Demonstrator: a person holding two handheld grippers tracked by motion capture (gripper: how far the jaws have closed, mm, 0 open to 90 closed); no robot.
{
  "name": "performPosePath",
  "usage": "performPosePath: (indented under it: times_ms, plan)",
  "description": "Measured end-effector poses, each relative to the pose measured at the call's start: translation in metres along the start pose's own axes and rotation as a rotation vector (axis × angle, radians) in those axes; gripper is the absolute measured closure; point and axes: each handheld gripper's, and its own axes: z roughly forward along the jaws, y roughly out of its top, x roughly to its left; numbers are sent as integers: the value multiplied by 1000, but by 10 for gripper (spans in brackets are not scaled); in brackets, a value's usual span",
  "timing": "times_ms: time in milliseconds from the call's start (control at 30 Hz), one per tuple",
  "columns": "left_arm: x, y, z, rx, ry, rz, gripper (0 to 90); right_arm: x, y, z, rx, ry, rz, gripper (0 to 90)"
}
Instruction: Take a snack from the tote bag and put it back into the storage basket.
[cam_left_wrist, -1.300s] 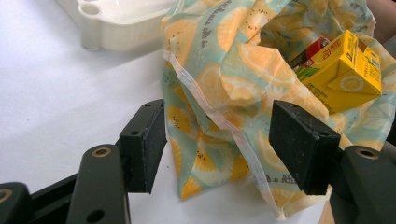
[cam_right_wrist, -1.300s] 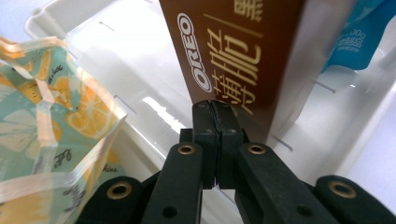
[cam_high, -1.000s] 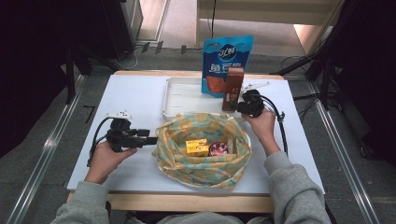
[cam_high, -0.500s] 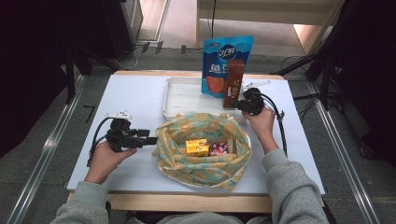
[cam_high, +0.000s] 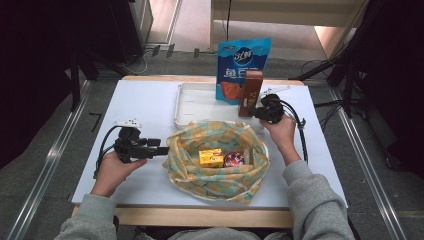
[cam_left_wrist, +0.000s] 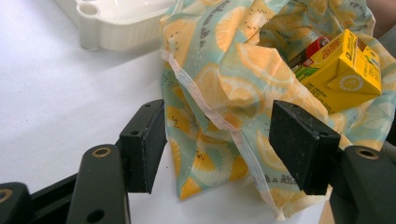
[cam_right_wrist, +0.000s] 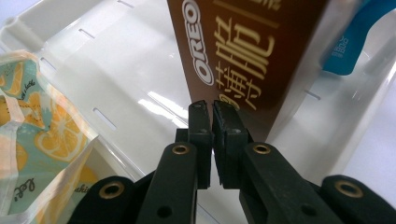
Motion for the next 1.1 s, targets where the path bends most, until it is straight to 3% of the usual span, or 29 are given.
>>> performPosePath:
  times_ms: [833, 1100]
  plan:
    - [0, 0, -1, -2, 2, 1, 376, 7, 3, -12, 3, 34, -1, 869]
    - [0, 0, -2, -4, 2, -2, 376, 13, 5, -24, 3, 43, -8, 857]
